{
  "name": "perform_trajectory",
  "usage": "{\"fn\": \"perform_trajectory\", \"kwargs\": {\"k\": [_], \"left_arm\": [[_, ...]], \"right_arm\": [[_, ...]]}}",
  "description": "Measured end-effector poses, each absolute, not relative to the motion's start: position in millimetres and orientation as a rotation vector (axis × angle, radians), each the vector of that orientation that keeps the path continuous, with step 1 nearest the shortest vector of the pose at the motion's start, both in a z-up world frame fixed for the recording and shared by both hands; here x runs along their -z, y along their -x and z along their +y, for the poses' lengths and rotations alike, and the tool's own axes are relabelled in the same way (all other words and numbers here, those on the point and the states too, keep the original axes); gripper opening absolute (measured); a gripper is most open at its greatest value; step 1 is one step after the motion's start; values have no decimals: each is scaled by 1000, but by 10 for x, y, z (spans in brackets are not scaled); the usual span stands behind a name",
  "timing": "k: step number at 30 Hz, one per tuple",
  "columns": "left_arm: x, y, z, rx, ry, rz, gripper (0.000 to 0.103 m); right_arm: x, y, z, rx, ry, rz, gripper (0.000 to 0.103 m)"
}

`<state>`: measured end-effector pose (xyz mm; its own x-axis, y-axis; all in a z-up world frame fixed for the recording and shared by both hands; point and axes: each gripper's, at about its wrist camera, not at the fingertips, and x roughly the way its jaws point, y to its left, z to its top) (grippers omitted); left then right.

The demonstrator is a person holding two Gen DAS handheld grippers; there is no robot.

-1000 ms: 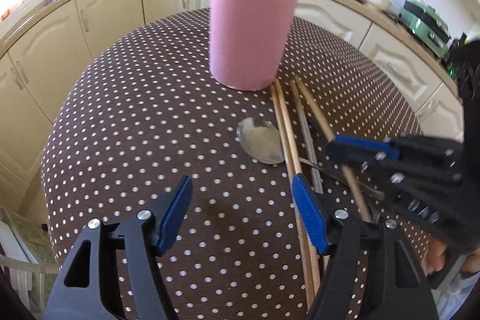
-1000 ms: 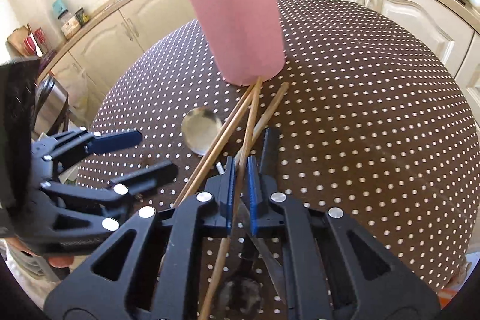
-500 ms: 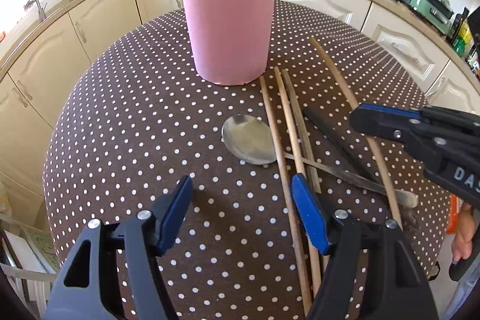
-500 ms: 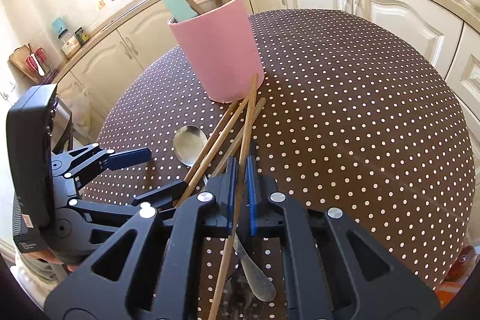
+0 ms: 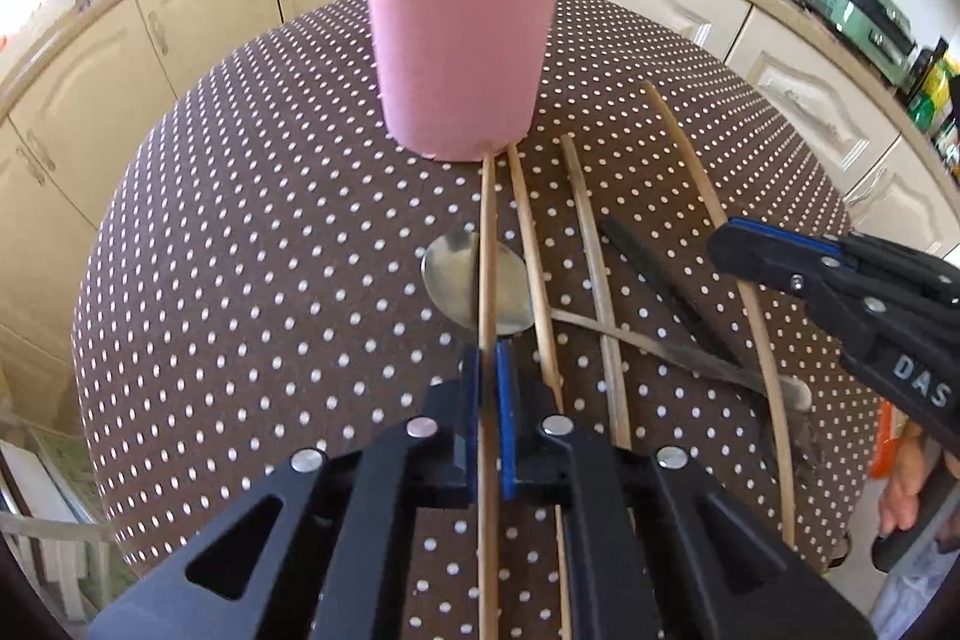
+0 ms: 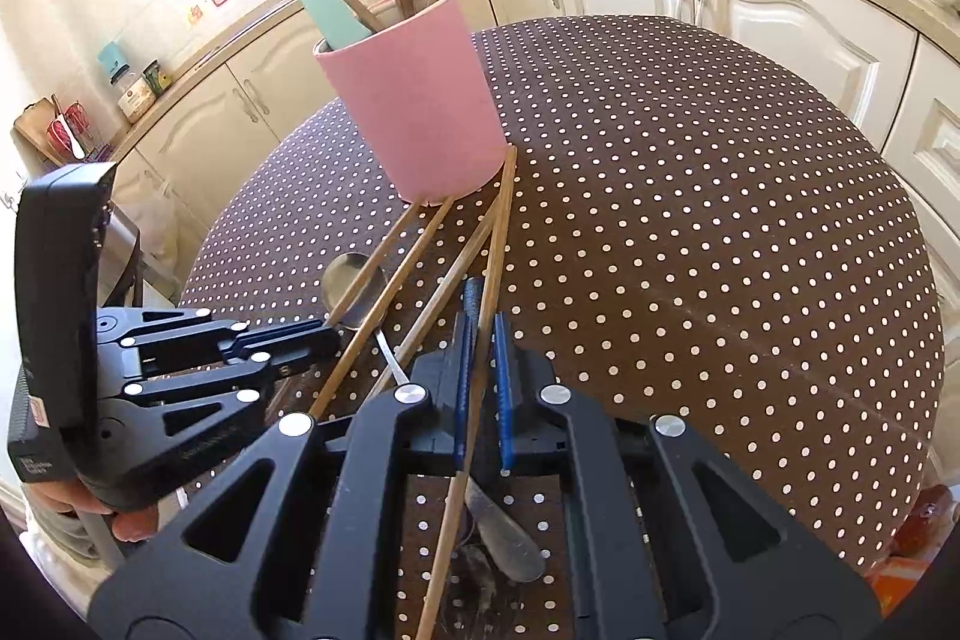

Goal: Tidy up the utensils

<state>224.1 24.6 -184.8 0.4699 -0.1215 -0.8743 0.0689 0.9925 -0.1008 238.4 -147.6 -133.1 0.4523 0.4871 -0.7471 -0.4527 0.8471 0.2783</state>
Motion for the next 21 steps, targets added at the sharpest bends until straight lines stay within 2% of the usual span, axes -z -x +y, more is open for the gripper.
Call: {"fn": "perform_trajectory", "kwargs": {"k": [9, 11, 15, 17, 21], "left_arm": [[1864, -2204, 354, 129, 63, 1096, 7], [1865, -2260, 329, 132, 51, 1101, 11], [1870, -2380, 251, 135, 23, 1117, 12], [1858, -2392, 246, 135, 31, 1108, 8], [1811, -2315, 229, 161, 75, 1069, 6]], "right_arm": [[1317, -2369, -1395, -594, -32, 934, 8], [1319, -2361, -1375, -594, -28, 937, 8], [1352, -2369, -1327, -592, -14, 966, 8], [1364, -2390, -1320, -587, -22, 976, 8], [1375, -2413, -1265, -598, -45, 997, 9]]}}
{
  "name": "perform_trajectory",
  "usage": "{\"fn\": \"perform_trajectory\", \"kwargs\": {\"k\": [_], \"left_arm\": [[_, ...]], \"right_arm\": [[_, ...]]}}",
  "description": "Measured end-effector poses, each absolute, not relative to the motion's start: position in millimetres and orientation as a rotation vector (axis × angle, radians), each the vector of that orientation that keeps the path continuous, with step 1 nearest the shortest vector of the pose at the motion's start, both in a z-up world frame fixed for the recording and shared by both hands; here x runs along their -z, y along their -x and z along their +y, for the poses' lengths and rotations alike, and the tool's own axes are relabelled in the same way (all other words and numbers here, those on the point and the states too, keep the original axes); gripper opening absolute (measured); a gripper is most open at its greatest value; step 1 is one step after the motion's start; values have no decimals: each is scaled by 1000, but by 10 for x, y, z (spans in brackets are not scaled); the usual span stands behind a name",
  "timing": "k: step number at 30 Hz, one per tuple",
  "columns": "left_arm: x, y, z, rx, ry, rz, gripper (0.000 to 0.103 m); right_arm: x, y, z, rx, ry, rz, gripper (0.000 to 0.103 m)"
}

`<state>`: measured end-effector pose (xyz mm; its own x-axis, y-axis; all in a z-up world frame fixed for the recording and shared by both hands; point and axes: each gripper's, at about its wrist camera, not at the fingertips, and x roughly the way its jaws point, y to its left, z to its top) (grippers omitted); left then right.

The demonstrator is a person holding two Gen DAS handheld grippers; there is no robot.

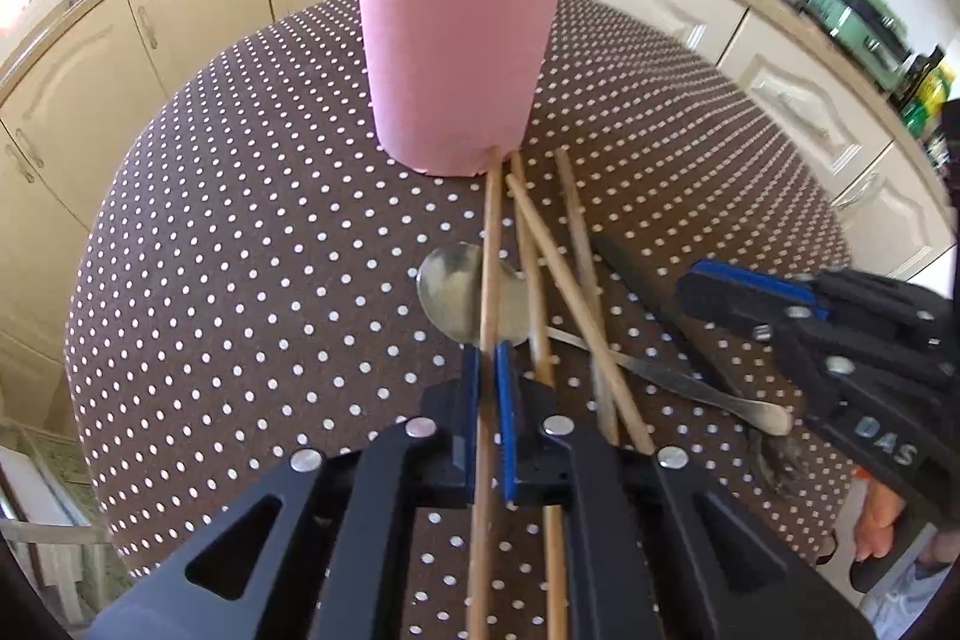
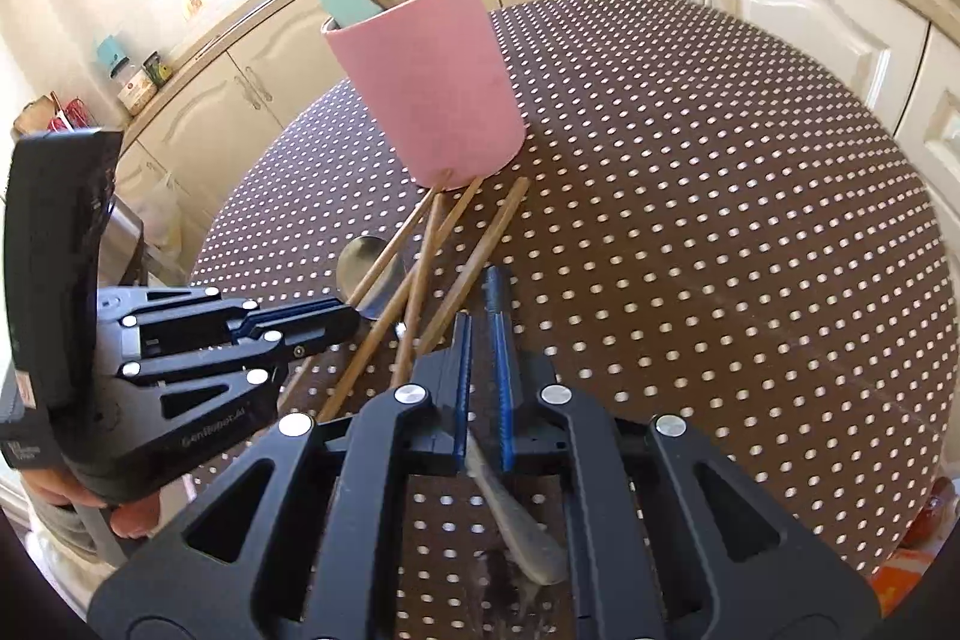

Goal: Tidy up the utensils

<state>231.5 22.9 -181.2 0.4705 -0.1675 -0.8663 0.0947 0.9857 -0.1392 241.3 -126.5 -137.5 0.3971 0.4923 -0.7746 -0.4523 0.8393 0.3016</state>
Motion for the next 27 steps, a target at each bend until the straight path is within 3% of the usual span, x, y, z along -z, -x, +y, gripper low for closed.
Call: {"fn": "perform_trajectory", "kwargs": {"k": [10, 21, 24, 26, 27], "left_arm": [[1657, -1871, 610, 137, 155, 976, 6], [1825, -1929, 1014, 49, 227, 1051, 7], [1810, -2115, 976, 56, 222, 1069, 17], [1785, -2212, 964, 81, 223, 1084, 30], [1773, -2263, 951, 80, 215, 1088, 31]], "right_arm": [[1408, -2433, -905, -647, -31, 1031, 9], [1538, -2518, -568, -599, 67, 1079, 10], [1555, -2537, -501, -598, 97, 1089, 11], [1564, -2552, -491, -600, 104, 1099, 11], [1568, -2550, -493, -602, 106, 1101, 11]]}}
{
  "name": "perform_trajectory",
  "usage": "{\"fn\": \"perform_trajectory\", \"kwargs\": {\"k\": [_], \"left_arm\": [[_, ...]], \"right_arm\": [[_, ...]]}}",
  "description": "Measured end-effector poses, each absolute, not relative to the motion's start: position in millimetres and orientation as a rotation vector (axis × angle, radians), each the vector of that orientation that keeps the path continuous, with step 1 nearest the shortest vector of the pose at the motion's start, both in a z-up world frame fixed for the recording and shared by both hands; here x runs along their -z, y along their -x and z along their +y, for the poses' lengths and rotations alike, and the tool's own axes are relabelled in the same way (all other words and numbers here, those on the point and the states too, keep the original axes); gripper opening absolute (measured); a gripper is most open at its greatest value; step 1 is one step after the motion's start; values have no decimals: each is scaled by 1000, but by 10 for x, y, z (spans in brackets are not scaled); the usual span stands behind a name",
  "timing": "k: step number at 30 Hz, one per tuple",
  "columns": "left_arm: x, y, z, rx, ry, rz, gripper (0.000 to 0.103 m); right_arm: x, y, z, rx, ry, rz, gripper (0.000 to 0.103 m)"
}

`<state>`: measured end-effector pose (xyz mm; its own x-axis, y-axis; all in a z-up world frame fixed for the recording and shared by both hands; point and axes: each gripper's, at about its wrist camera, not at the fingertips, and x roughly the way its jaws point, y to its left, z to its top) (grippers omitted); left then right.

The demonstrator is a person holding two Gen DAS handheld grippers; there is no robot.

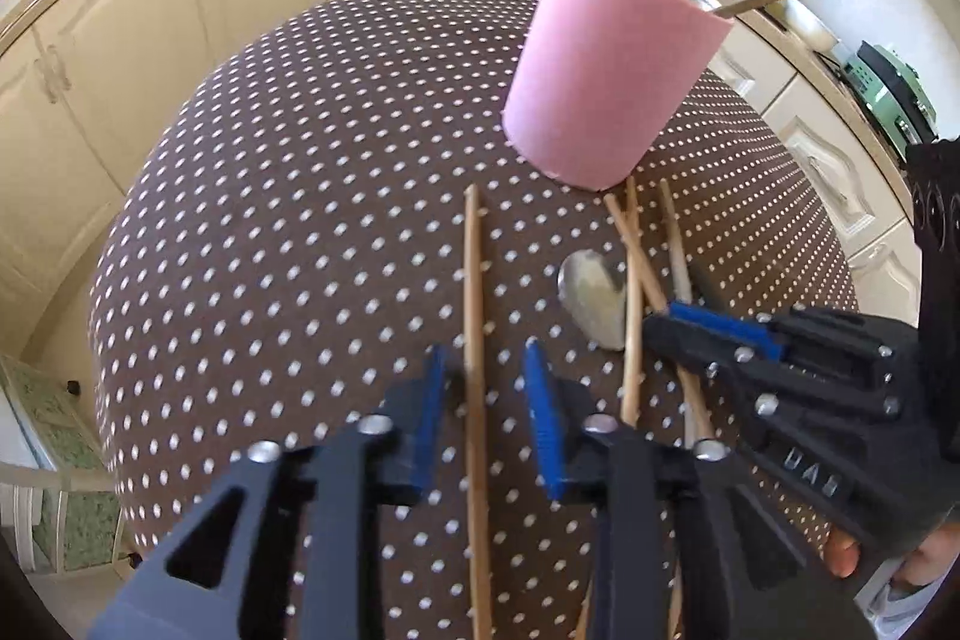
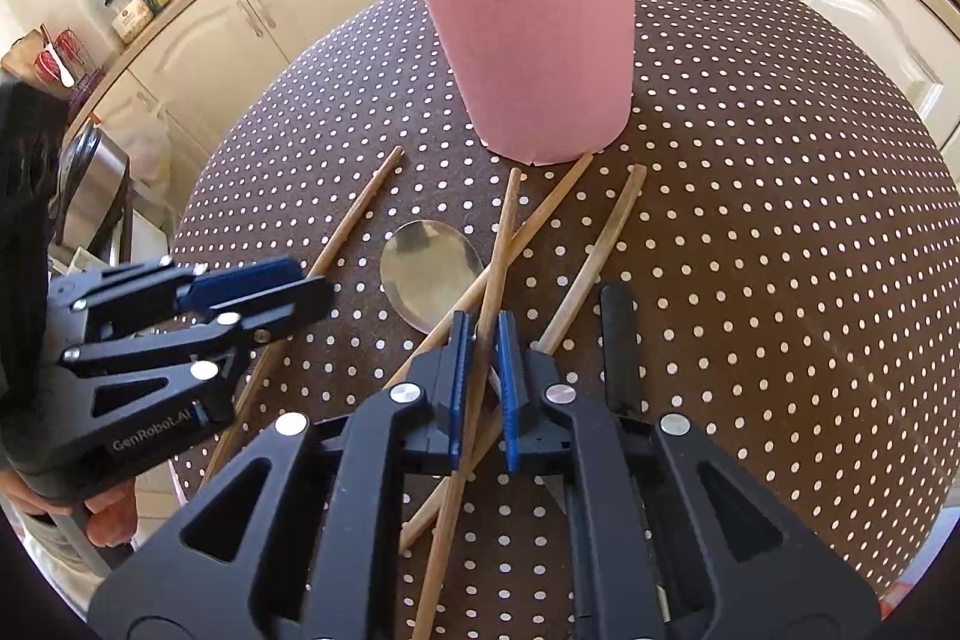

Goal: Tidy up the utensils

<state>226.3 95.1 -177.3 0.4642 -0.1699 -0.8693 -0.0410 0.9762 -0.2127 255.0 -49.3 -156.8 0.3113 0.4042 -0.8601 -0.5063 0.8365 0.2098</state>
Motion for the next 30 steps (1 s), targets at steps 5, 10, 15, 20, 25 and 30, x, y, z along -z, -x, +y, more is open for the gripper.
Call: {"fn": "perform_trajectory", "kwargs": {"k": [5, 10, 15, 20, 25, 30], "left_arm": [[1802, -2473, 900, 71, 144, 1093, 25], [1840, -2571, 912, 48, 115, 1085, 6], [1839, -2575, 886, 48, 119, 1034, 5], [1594, -2307, 937, 73, 179, 888, 5], [1197, -2035, 842, 114, 187, 726, 5], [876, -1842, 789, 143, 203, 577, 5]], "right_arm": [[1572, -2584, -501, -614, 110, 1105, 10], [1582, -2602, -544, -620, 87, 1100, 9], [1544, -2582, -627, -612, 74, 1060, 6], [1366, -2493, -784, -627, 16, 986, 6], [1096, -2365, -944, -653, -28, 877, 6], [824, -2268, -1104, -663, -73, 754, 6]]}}
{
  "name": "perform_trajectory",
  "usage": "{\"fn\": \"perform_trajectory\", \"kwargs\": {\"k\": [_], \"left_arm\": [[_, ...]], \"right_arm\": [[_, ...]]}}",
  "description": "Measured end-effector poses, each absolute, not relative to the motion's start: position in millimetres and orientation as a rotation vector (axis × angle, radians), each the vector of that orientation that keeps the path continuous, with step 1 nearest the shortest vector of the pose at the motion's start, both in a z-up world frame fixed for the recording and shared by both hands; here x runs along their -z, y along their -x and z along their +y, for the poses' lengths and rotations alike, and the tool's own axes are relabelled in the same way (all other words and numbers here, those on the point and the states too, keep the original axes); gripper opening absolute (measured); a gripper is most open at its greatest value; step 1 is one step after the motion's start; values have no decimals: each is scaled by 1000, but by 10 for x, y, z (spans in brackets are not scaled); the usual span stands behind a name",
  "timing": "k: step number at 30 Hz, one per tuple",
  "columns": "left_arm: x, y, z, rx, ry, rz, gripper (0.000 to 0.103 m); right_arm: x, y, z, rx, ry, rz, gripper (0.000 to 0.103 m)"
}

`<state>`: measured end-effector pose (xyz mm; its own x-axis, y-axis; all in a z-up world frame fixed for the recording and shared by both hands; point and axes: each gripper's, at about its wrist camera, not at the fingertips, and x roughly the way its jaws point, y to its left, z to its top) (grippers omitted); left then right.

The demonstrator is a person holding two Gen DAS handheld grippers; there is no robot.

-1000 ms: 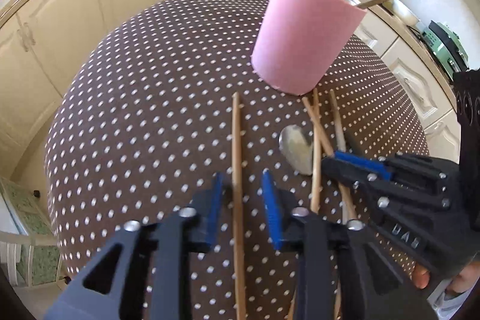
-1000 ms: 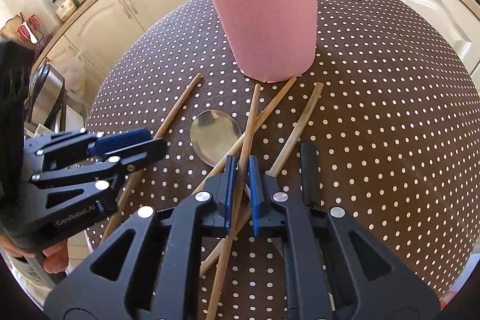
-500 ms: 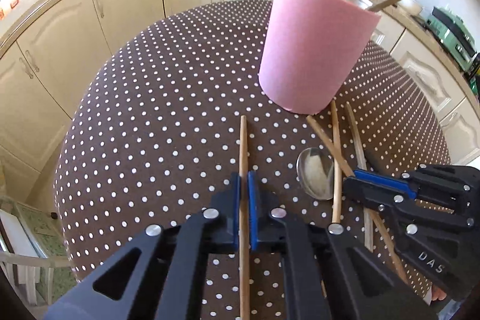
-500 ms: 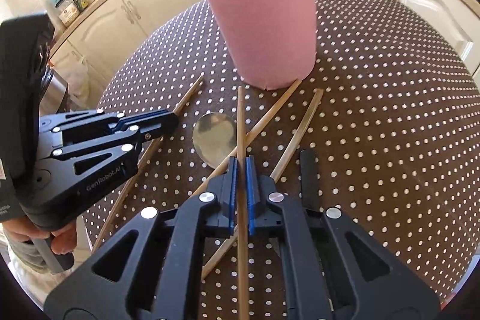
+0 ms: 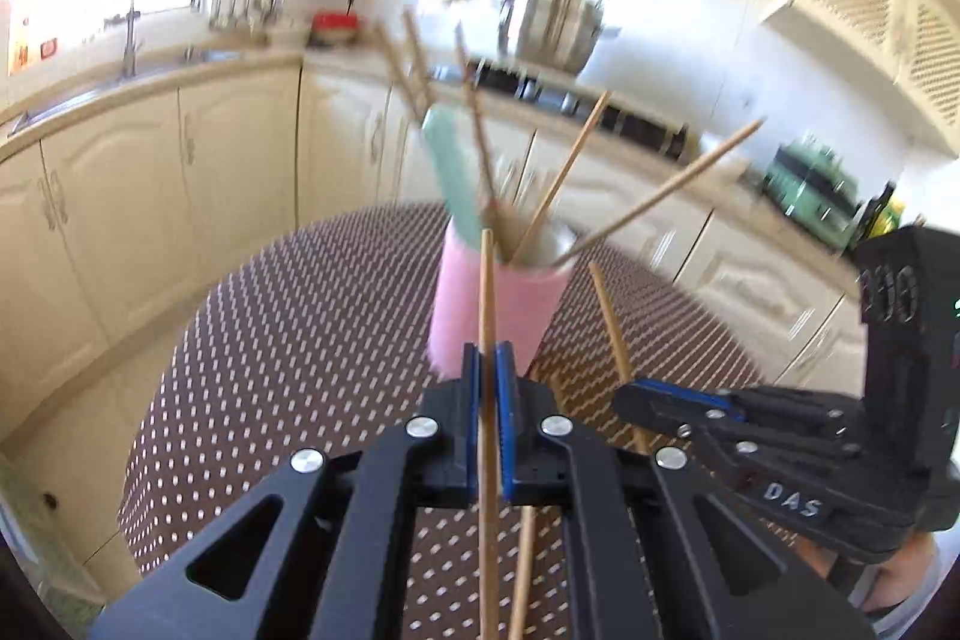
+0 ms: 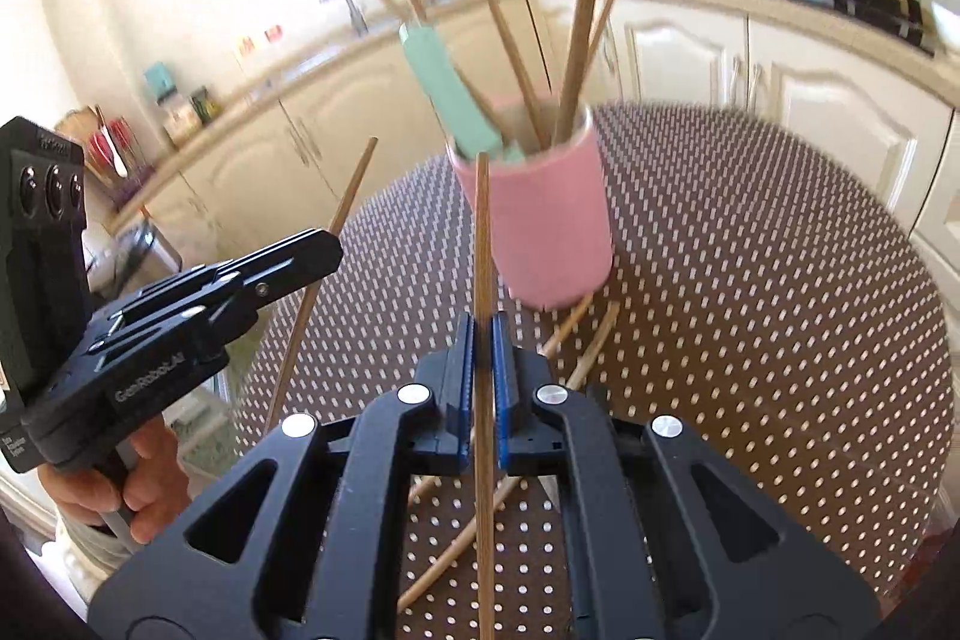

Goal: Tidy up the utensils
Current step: 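Lift both chopsticks over the pink cup and open both tools to drop them in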

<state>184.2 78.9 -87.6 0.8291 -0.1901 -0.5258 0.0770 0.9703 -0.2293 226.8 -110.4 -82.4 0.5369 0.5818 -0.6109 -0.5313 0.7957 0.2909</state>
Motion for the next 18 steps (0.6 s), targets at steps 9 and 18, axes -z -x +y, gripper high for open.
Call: {"fn": "perform_trajectory", "kwargs": {"k": [9, 18], "left_arm": [[582, -1800, 634, 177, 195, 303, 5], [288, -2059, 556, 153, 219, 92, 5]], "right_arm": [[390, -2187, -1161, -687, -108, 599, 6], [-48, -2360, -1107, -662, -146, 439, 6]]}}
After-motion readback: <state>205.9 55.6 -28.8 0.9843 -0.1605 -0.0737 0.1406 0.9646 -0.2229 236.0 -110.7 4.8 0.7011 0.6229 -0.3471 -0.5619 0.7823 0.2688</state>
